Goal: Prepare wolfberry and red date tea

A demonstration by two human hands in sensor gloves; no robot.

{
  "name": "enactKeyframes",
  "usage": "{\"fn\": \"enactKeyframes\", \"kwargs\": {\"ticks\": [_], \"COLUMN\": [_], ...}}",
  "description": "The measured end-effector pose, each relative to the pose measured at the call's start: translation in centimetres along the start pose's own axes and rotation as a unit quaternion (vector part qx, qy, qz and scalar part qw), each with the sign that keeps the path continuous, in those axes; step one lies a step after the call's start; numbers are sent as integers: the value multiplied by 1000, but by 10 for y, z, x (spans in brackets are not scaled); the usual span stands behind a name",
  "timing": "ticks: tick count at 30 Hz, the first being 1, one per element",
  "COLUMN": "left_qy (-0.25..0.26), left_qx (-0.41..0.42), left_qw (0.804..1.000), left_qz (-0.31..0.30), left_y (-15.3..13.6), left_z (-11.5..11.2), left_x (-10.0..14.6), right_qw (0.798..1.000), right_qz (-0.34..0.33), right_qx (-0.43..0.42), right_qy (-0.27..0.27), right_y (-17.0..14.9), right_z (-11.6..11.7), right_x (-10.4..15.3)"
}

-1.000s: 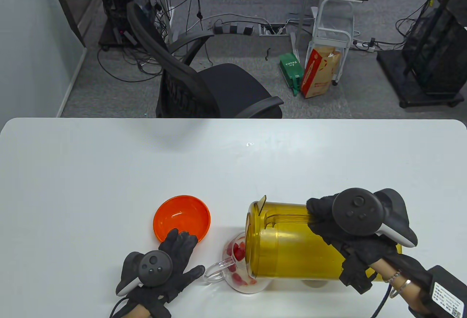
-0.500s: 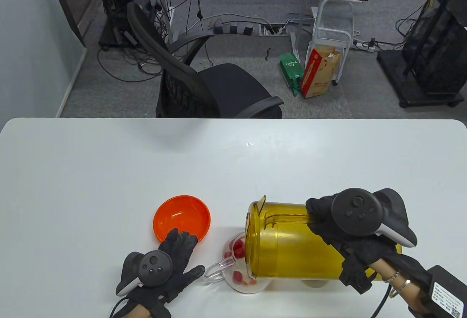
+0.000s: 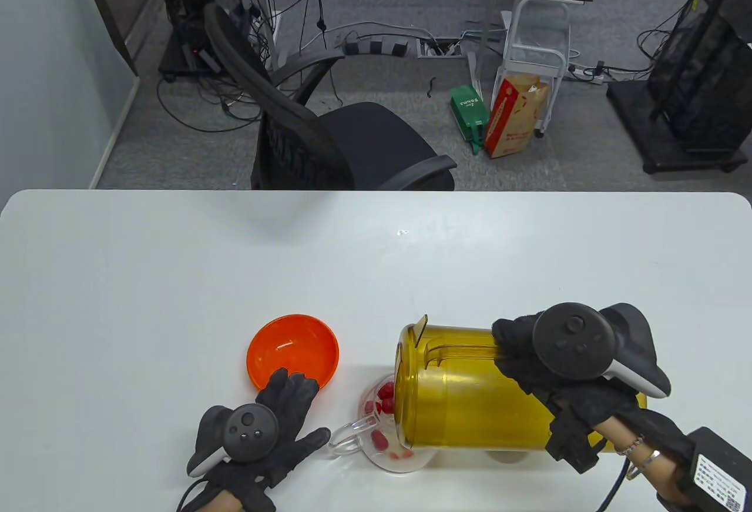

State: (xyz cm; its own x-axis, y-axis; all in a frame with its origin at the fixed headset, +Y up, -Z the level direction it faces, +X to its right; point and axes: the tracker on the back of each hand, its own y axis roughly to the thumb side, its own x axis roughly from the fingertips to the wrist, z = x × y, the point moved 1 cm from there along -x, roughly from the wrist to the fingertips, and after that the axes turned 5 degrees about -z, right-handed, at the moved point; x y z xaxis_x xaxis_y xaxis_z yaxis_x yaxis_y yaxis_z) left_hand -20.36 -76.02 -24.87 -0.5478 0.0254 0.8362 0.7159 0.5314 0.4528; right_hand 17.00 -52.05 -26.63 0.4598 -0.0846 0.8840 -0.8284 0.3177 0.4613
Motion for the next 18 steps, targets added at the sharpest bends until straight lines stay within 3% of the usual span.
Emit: {"fn": "enactKeyframes", "kwargs": {"ticks": [18], "left_qy": [0], "left_qx": [-1], "left_qw": [1000], "left_qz": [-1], "left_y": [1], "left_z": [-1], "left_x": [0], "right_qw": [1000], "right_qz": [1], "right_qx": [2], "right_qy": [3], "right_y": [1], "right_z": [0], "right_x": [-1]}}
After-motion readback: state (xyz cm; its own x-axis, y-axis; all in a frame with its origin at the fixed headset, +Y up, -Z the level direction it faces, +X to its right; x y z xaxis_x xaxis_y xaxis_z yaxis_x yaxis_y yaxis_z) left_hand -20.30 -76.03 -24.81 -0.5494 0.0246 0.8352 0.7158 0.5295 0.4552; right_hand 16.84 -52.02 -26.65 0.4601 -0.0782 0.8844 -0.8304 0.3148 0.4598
